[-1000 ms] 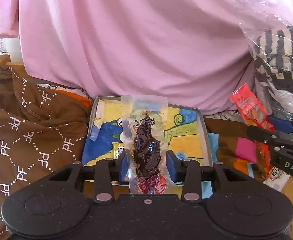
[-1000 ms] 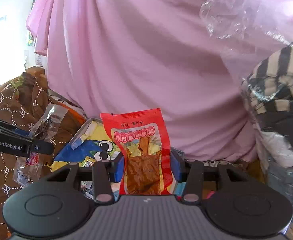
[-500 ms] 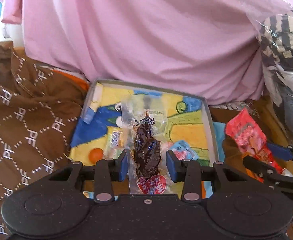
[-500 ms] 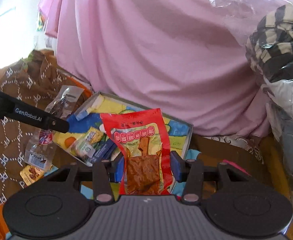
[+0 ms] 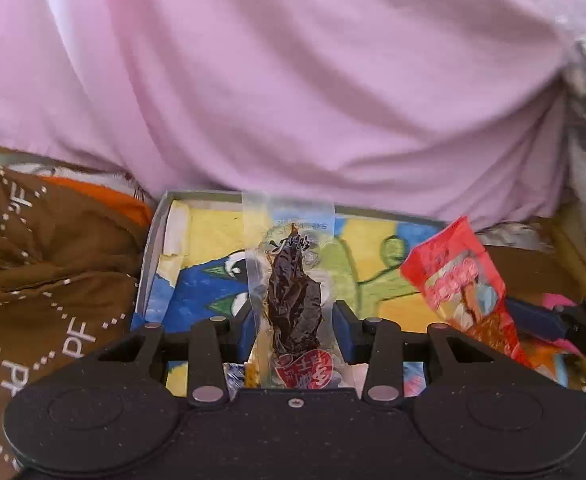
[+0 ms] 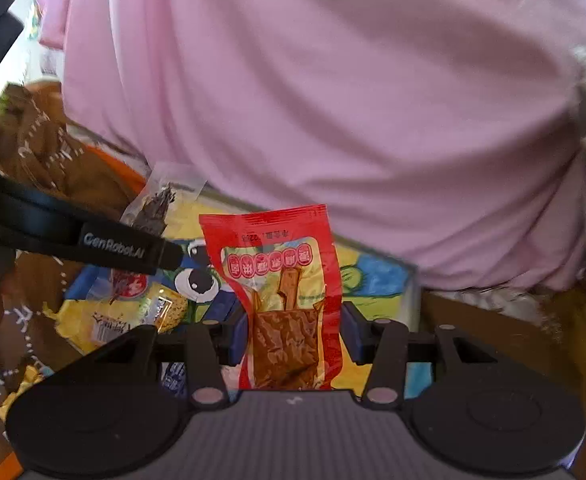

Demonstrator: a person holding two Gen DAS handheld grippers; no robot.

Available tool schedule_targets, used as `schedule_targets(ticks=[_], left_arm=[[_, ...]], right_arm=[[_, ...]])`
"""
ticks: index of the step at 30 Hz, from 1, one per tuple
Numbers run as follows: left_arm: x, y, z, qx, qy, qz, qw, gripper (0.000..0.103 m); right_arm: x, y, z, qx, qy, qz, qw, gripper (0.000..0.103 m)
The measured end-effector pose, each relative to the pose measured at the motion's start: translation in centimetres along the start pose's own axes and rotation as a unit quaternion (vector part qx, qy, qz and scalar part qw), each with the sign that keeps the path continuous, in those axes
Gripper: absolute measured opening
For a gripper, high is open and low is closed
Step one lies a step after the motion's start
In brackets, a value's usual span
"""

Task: Organize snacks
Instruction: 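Open left tool releasing the meat packet while right tool releases the red packet in the tray, then withdraw both tools and move toward the gold packet and white toast packet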

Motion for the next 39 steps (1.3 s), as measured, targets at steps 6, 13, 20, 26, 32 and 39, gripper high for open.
schedule_targets(ticks=[6, 13, 20, 26, 32, 39], left_arm=[[-1.5, 1.9, -3.8, 0.012, 0.032, 0.017, 0.9993, 0.042], [-3.4, 2.8, -5.1, 0.024, 0.054, 0.038, 0.9975, 0.077], [-3.1, 3.4, -1.9, 0.02, 0.043, 0.042, 0.998, 0.084], [-4.0, 3.8, 0.3, 0.029, 0.041, 0.011, 0.9987, 0.086], [-3.7, 3.5, 1.6, 0.043, 0.051, 0.026, 0.9974, 0.096], [-2.2, 3.3, 7.1, 0.054, 0.026, 0.051, 0.9969, 0.1]], right_arm=[[-1.9, 0.7, -4.3, 0.005, 0.046, -0.025, 0.999, 0.055], [-2.5, -0.4, -4.0, 0.02, 0.069, -0.032, 0.997, 0.076], [-0.3, -3.5, -2.5, 0.011, 0.053, -0.036, 0.998, 0.081], [1.5, -3.4, -2.0, 0.017, 0.038, -0.047, 0.998, 0.084], [1.3, -3.8, -0.6, 0.004, 0.038, -0.067, 0.997, 0.101], [0.6, -6.1, 5.0, 0.005, 0.049, -0.125, 0.991, 0.102]])
Point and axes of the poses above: each gripper's, at about its wrist camera, not at the fingertips, and z roughly against the way its jaws point, y to its left, x to its top, the point moved 5 cm from there along -z, roughly the way its jaws point, and after that the axes turned 3 degrees about -y, right-handed, at the moved point
